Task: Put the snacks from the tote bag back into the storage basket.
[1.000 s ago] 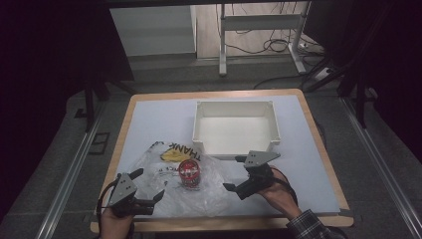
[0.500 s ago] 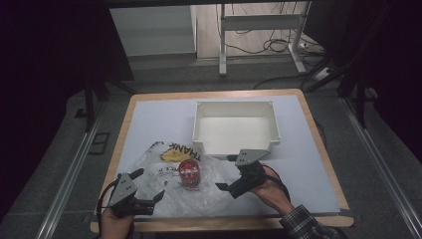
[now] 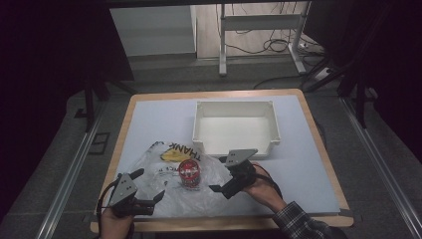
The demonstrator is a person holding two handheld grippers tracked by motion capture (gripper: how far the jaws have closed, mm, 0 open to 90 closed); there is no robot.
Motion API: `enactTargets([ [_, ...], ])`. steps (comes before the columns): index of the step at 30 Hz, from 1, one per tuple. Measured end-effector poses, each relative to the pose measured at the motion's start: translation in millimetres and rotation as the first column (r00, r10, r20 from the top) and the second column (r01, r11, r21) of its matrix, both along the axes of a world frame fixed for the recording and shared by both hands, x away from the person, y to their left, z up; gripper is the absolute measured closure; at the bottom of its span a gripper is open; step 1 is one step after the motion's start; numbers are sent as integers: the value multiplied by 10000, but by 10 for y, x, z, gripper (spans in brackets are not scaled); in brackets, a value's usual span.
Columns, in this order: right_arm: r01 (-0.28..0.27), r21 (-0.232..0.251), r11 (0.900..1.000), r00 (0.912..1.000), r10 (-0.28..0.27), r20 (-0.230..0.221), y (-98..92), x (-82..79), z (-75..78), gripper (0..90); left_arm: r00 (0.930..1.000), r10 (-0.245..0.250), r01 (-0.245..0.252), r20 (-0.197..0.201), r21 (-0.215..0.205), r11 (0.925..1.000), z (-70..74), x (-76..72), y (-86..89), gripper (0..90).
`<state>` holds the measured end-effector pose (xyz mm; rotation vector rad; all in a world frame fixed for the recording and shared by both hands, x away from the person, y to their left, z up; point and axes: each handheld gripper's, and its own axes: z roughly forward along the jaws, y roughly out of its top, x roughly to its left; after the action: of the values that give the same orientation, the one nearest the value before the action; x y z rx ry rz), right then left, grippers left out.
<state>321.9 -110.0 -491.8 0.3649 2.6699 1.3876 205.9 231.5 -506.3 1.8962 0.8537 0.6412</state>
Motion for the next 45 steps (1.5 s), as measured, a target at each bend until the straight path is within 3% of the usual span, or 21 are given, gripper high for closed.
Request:
enactTargets([
  [6,-177,-206,9996,9998,175,-125,103,13,-26,5,10000,-3,3,-4,8,10000,0,0,-1,29],
  [16,-169,-159,9997,9992,163,-360,249,84,-19,5,10000,-3,3,4,20,10000,1,0,1,29],
  [28,-82,-1322,9912,9980,-2,-635,539,153,-97,8,10000,18,-18,5,31,10000,0,0,12,31],
  [41,-236,-1903,9814,9974,100,-717,739,167,-149,7,10000,13,-13,2,62,10000,0,0,10,32],
  [45,-158,-2041,9788,9954,-38,-954,802,177,-148,8,10000,17,-17,3,74,10000,0,0,10,32],
])
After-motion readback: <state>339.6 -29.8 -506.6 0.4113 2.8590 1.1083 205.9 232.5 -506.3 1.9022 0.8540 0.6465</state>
